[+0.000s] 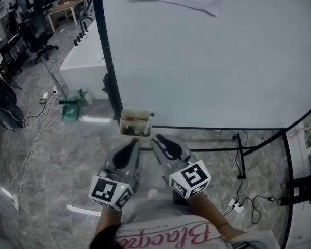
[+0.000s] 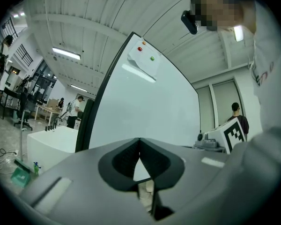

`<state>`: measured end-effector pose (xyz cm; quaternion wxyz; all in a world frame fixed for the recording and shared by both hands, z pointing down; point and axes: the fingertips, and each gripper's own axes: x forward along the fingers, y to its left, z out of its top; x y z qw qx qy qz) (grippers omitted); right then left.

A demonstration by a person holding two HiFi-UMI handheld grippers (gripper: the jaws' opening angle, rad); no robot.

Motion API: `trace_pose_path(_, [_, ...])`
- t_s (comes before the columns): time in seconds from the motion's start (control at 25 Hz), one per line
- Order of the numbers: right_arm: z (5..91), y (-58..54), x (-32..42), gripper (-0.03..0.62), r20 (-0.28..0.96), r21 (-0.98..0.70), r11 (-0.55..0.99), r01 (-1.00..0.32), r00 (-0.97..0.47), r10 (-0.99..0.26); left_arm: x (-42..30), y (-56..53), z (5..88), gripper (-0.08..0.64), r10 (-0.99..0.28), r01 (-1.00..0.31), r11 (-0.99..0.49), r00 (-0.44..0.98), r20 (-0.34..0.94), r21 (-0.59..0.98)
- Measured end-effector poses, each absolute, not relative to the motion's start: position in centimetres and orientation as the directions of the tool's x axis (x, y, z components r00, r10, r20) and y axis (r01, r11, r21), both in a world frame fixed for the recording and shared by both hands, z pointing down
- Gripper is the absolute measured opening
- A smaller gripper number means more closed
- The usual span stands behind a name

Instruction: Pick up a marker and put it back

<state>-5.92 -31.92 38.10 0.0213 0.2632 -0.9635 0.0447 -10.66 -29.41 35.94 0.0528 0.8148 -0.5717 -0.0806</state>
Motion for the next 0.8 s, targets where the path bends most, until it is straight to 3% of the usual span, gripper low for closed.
trace_pose_path(0.2, [39.6, -35.4, -6.9, 0.118, 0.111, -0.109, 0.827, -0.552, -0.833, -0.542, -12.1, -31.4, 36.0, -0.002, -0.942, -0.924, -0.335, 0.328, -0.066, 0.183])
trace_pose_path(0.32, [40.7, -37.4, -7.5, 0.129, 0.149, -0.138, 0.807, -0.575, -0.817, -0.557, -12.7, -32.5, 35.9, -0.002, -0.939, -0.922, -0.345, 0.339, -0.06, 0.177])
trace_pose_path(0.56, [42.5, -39.3, -9.0, 0.126, 0.19, -0.192, 0.788, -0.585, -0.81, -0.555, -13.9, -33.9, 36.1, -0.002, -0.932, -0.917, -0.362, 0.358, -0.053, 0.168])
trace_pose_path(0.68, [42.7, -39.3, -9.1, 0.07, 0.187, -0.219, 0.796, -0.565, -0.825, -0.534, -13.9, -34.4, 35.9, -0.002, -0.929, -0.914, -0.37, 0.366, -0.055, 0.168])
trace_pose_path(0.8, [42.5, -38.9, -9.3, 0.072, 0.169, -0.251, 0.804, -0.538, -0.843, -0.511, -13.9, -34.6, 35.9, -0.002, -0.925, -0.909, -0.38, 0.376, -0.055, 0.171])
